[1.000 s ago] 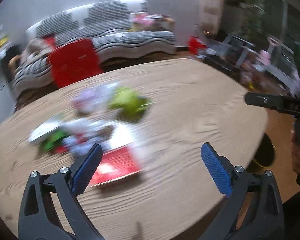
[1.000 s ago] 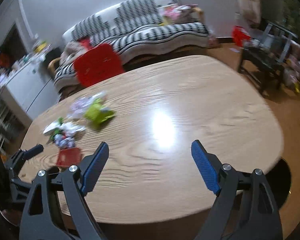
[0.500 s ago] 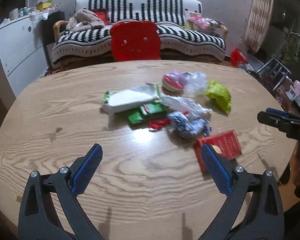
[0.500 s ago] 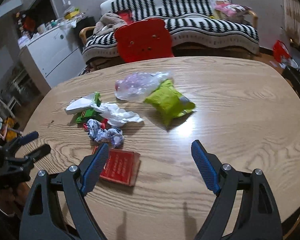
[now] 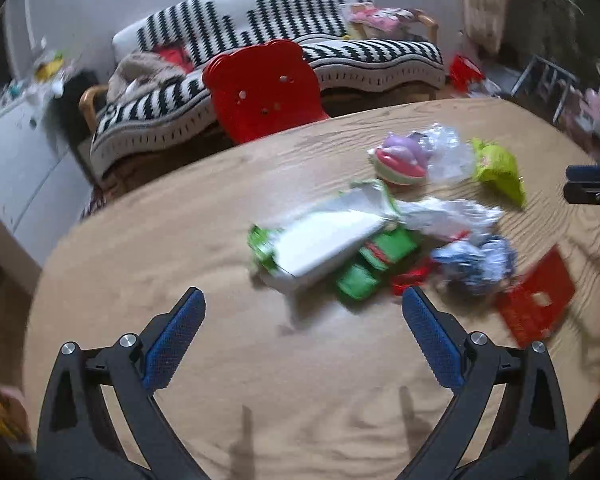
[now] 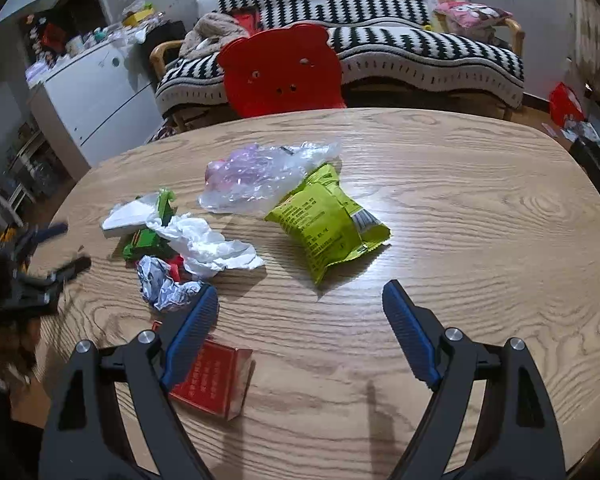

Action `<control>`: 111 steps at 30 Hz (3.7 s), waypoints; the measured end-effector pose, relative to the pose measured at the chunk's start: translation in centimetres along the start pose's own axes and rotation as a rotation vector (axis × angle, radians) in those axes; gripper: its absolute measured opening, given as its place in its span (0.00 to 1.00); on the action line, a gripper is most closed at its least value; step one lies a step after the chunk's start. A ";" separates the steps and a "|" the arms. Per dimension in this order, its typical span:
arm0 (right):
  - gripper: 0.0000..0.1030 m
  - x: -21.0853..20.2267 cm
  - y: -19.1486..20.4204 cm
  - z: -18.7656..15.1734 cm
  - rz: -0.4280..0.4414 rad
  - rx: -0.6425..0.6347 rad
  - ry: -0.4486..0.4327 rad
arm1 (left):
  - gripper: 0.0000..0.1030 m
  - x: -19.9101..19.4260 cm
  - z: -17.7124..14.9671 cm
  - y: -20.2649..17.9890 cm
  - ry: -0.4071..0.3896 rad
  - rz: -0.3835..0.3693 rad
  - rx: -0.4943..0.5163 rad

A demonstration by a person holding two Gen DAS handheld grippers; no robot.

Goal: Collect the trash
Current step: 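Grasp the torn white-green wrapper with the left gripper while the right grasps the green snack bag, then carry both items to the black bin and open both grippers to drop them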

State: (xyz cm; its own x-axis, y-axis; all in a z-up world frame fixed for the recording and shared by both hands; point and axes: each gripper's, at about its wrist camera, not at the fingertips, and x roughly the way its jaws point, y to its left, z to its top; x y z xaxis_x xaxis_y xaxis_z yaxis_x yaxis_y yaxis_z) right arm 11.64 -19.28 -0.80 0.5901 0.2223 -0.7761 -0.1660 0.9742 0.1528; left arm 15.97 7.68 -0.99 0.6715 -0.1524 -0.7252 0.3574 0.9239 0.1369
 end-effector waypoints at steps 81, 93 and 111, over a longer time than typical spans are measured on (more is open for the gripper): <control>0.46 -14.5 -10.7 -13.0 -0.128 0.140 -0.033 | 0.38 -5.5 3.9 -25.0 0.014 -0.210 -0.033; 0.47 -21.3 -23.4 -18.6 -0.301 0.395 -0.103 | 0.38 -5.0 6.0 -39.9 -0.023 -0.421 0.096; 0.47 -26.6 -39.3 -31.7 -0.441 0.826 -0.091 | 0.38 -4.4 2.6 -61.3 0.081 -0.751 0.341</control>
State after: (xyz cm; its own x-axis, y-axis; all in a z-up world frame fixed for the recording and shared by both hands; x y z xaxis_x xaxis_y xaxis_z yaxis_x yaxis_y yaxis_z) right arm -22.60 -64.68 -5.54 0.5311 -0.2052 -0.8221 0.6801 0.6820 0.2691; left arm -7.27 -49.18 -4.43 0.1314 -0.6489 -0.7494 0.8781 0.4270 -0.2157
